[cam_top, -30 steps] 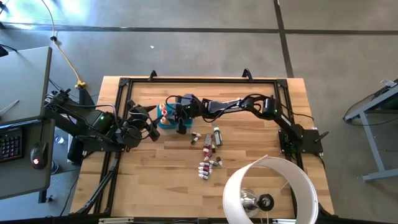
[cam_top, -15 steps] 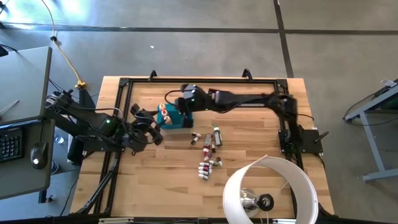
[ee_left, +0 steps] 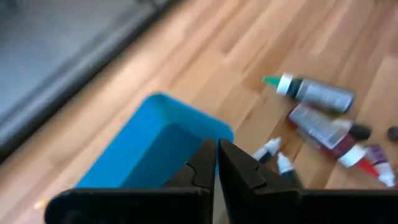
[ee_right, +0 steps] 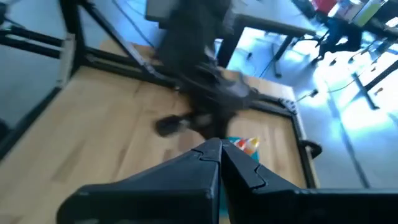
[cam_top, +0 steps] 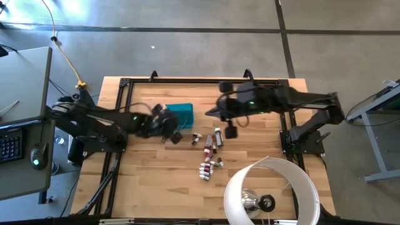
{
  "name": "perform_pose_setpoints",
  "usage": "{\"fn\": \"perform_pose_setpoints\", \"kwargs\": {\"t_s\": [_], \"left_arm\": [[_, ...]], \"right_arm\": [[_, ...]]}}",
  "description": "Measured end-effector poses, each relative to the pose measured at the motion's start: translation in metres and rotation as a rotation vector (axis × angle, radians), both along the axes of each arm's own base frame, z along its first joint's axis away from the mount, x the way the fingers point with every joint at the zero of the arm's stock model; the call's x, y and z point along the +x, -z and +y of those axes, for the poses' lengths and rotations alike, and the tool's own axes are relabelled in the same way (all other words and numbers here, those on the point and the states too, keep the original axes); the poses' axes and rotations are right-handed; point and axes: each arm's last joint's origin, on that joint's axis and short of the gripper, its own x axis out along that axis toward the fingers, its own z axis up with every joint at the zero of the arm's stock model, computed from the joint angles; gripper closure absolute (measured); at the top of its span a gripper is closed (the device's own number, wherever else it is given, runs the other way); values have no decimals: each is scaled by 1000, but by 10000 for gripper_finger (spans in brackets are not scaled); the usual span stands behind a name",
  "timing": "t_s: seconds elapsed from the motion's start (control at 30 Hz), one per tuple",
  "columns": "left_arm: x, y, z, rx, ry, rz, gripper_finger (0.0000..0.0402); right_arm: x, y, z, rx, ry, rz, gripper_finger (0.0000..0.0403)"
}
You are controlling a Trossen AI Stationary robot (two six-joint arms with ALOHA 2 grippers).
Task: Pick & Place food coloring
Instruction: Adjust the large orange food coloring bottle in the blue bin
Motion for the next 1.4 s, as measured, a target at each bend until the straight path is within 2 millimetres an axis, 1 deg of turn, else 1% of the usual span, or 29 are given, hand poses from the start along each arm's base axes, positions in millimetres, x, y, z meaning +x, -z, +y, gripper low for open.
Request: {"fn": "perform_pose_setpoints", "kwargs": {"t_s": [0.1, 0.2, 0.3, 0.43, 0.57, 0.63, 0.77, 0.87, 1.07, 1.27, 1.4], "left_arm": [[9, 14, 25, -73, 13, 84, 398], [15, 31, 43, -143, 29, 175, 398], [24, 44, 48, -163, 57, 229, 400], [31, 64, 48, -148, 85, 326, 401], [35, 80, 48, -153, 77, 404, 401], [33, 85, 49, -137, 59, 455, 401], [28, 90, 50, -104, 29, 531, 401], [25, 90, 50, -90, 16, 562, 401], [25, 85, 50, -74, 6, 594, 401], [31, 82, 51, -29, 68, 572, 401], [35, 89, 52, -3, 115, 609, 401]], "right_arm": [[-19, -5, 8, 35, -11, 36, 403], [-29, -3, 13, 57, -14, 96, 403], [-32, 3, 17, 49, -26, 161, 403], [-26, 16, 19, 42, -33, 183, 403], [-23, 31, 18, 35, -27, 225, 403], [-21, 38, 17, 33, -22, 245, 403], [-20, 44, 17, 31, -21, 259, 403], [-20, 45, 17, 31, -21, 260, 403], [-19, 44, 17, 26, -27, 251, 402], [-19, 43, 17, 24, -42, 241, 402], [-19, 43, 18, 34, -57, 243, 402]]}}
